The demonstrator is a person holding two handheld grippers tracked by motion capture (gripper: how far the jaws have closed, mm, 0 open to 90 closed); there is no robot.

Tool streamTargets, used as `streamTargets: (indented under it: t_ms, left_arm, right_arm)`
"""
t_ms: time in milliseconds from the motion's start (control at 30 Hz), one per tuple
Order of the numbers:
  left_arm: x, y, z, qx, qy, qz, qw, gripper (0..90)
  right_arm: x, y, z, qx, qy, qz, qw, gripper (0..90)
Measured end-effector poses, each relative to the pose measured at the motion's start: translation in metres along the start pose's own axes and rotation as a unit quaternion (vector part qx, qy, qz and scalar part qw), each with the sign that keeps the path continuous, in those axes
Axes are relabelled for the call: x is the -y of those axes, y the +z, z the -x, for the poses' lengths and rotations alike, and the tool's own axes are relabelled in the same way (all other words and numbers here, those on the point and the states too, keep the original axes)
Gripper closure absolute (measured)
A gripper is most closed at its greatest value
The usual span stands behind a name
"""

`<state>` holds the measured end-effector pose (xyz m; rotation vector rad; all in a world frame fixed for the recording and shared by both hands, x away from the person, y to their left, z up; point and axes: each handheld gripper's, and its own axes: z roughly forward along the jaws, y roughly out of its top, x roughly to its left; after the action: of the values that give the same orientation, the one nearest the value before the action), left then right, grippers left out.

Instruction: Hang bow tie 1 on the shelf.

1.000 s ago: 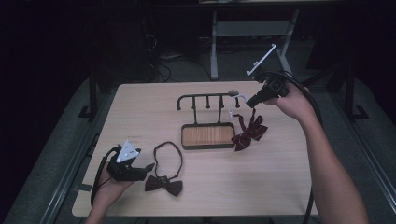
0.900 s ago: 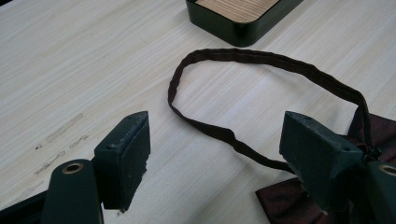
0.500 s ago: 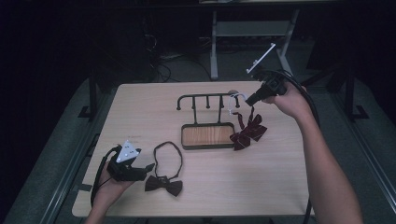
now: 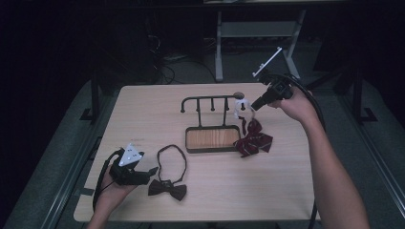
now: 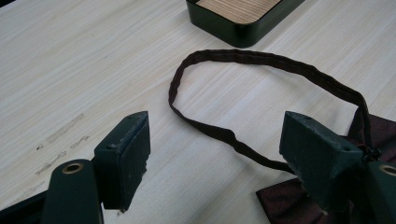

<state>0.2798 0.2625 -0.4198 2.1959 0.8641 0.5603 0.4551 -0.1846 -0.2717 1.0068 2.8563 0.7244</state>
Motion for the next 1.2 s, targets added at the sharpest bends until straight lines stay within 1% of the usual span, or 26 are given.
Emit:
streamTargets:
  t_ms: [67, 133, 400, 567, 700, 867, 1033, 1200]
  left_arm:
    - [0.0, 0.0, 0.0, 0.001, 0.0, 0.0, 1.0, 25.1]
    - [0.0, 0.0, 0.0, 0.0, 0.0, -0.001, 1.0, 25.1]
    - [0.0, 0.001, 0.001, 0.001, 0.0, -0.003, 1.0, 25.1]
    - [0.0, 0.001, 0.001, 0.001, 0.0, -0.002, 1.0, 25.1]
    - [0.0, 0.001, 0.001, 0.001, 0.002, -0.003, 1.0, 25.1]
    - [0.0, 0.002, 0.002, 0.002, 0.002, -0.005, 1.0, 25.2]
    - [0.0, 0.002, 0.002, 0.002, 0.003, -0.005, 1.0, 25.1]
    - [0.0, 0.002, 0.002, 0.002, 0.003, -0.006, 1.0, 25.1]
  right_arm:
    - [0.001, 0.002, 0.0, -0.004, 0.0, 0.001, 1.0, 79.7]
    - [0.002, 0.003, -0.001, -0.002, -0.004, -0.003, 1.0, 79.2]
    - [0.009, 0.008, -0.001, -0.01, -0.003, -0.006, 0.9999, 76.6]
    - [0.017, 0.009, 0.0, -0.022, 0.0, 0.006, 0.9997, 75.2]
    - [0.023, 0.011, 0.0, -0.026, 0.002, 0.012, 0.9996, 74.7]
    - [0.03, 0.014, -0.001, -0.029, 0.001, 0.01, 0.9995, 73.5]
    - [0.036, 0.017, 0.001, -0.032, 0.007, 0.012, 0.9994, 72.0]
    - [0.042, 0.02, 0.0, -0.035, 0.009, 0.012, 0.9993, 70.6]
